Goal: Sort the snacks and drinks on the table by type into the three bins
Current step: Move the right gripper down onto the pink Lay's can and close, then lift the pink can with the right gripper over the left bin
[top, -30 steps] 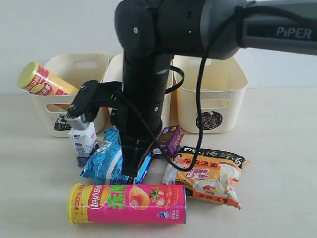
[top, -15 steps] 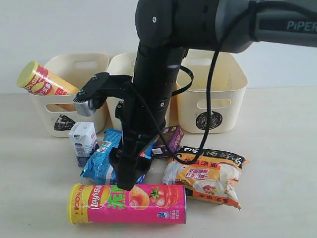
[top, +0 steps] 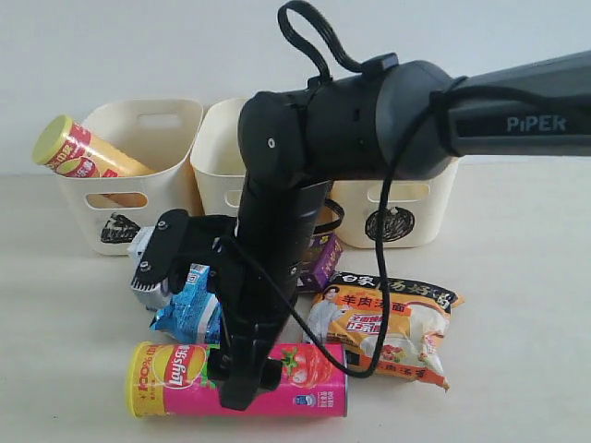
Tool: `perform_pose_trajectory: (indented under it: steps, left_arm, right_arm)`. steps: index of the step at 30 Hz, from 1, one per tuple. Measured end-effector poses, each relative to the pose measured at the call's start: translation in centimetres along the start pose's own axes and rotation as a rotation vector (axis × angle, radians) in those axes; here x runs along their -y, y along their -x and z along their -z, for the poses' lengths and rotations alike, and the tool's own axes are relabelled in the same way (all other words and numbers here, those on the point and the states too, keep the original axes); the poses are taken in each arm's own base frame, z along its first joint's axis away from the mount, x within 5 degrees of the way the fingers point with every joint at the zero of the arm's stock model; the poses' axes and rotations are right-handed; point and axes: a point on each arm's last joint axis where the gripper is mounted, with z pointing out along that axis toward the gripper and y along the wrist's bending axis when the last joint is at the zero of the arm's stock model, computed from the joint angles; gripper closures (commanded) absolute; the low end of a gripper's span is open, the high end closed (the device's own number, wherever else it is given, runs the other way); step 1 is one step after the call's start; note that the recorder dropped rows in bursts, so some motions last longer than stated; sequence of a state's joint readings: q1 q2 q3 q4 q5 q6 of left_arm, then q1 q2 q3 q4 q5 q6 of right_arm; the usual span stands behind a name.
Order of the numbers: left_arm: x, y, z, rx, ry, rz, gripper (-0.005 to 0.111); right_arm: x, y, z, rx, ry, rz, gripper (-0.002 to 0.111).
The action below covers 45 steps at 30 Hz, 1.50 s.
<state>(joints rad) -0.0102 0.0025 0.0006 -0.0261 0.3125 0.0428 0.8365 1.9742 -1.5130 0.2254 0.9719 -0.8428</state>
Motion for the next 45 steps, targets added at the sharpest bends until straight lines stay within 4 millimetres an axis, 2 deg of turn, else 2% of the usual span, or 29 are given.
perform_pose_trajectory:
  steps: [7, 13, 19, 20, 21, 24, 25, 27, 30, 33, 39, 42, 45]
  left_arm:
    - [0.0, 0.0, 0.0, 0.000, 0.000, 0.000, 0.102]
    - [0.0, 0.0, 0.0, -0.001, 0.000, 0.000, 0.102]
    - [0.0, 0.0, 0.0, -0.001, 0.000, 0.000, 0.102]
    - [0.0, 0.0, 0.0, -0.001, 0.000, 0.000, 0.102]
    - [0.0, 0.0, 0.0, -0.001, 0.000, 0.000, 0.102]
    - [0.0, 0.0, 0.0, -0.001, 0.000, 0.000, 0.102]
    - [0.0, 0.0, 0.0, -0.001, 0.000, 0.000, 0.102]
    - [0.0, 0.0, 0.0, -0.001, 0.000, 0.000, 0.102]
    - [0.0, 0.0, 0.0, -0.001, 0.000, 0.000, 0.102]
    - [0.0, 0.0, 0.0, -0.001, 0.000, 0.000, 0.102]
    - [0.0, 0.0, 0.0, -0.001, 0.000, 0.000, 0.102]
    - [0.0, 0.0, 0.0, -0.001, 0.000, 0.000, 0.102]
    - [0.0, 0.0, 0.0, -0.001, 0.000, 0.000, 0.102]
  right_arm:
    - [0.0, 0.4, -0.2, 0.039, 0.010, -0.014, 0.020]
    - [0.2, -0.1, -3.2, -0.013, 0.060, -0.031, 0.020]
    - [0.4, -0.5, -5.4, -0.044, 0.078, -0.040, 0.022]
    - [0.5, -0.6, -5.6, -0.052, 0.076, -0.036, 0.027]
    - [0.5, -0.7, -5.8, -0.060, 0.076, -0.033, 0.040]
    - [0.6, -0.8, -6.0, -0.070, 0.066, -0.048, 0.100]
    - [0.7, -0.8, -6.0, -0.074, 0.062, -0.045, 0.106]
    - [0.7, -0.9, -5.9, -0.083, 0.059, -0.043, 0.106]
    - [0.6, -1.0, -5.4, -0.093, 0.062, -0.045, 0.108]
    - [0.5, -0.7, -4.0, -0.076, 0.045, -0.039, 0.108]
    - [-0.2, 0.2, 0.2, 0.016, 0.007, -0.040, 0.108]
    - [-0.5, 1.1, 2.5, 0.126, -0.024, -0.083, 0.108]
    - [-0.1, 2.6, 4.7, 0.313, -0.094, -0.199, 0.108]
